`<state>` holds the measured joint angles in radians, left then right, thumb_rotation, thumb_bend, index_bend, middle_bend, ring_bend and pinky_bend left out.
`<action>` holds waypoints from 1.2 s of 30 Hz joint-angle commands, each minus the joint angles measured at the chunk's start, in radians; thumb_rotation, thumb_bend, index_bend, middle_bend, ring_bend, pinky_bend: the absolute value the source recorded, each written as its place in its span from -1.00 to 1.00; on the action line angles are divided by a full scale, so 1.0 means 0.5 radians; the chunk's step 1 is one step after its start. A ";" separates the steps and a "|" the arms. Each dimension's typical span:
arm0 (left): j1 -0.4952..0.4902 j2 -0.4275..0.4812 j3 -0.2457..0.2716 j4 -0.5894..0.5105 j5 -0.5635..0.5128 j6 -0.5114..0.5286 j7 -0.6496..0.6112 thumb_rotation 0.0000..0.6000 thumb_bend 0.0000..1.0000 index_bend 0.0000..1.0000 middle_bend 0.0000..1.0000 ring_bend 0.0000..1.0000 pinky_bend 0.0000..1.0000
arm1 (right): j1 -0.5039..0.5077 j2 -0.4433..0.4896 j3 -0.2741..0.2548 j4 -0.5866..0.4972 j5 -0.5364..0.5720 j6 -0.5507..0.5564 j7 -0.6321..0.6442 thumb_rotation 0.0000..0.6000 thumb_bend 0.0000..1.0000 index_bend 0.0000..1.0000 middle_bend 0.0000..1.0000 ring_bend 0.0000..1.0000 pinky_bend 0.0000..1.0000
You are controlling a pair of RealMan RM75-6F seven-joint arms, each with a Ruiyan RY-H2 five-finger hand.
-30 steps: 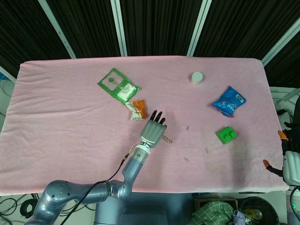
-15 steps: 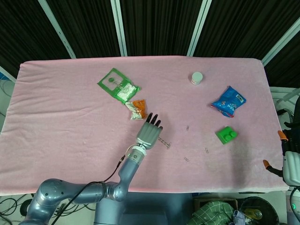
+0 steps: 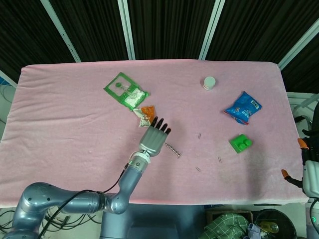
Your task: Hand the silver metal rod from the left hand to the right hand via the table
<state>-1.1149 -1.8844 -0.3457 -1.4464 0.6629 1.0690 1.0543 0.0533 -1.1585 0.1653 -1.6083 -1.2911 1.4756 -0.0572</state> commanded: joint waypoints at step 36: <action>1.622 1.496 0.788 -0.024 1.469 0.865 -1.984 1.00 -0.52 -0.63 -0.74 -1.00 -1.00 | 0.061 -0.020 -0.084 -0.053 -0.034 -0.145 -0.155 1.00 -0.77 -1.00 -0.96 -0.74 -0.56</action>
<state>-0.3584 -1.0975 0.0316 -1.5360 1.3864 1.4491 0.1433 0.0774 -1.1751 0.1279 -1.6257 -1.3012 1.4133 -0.1371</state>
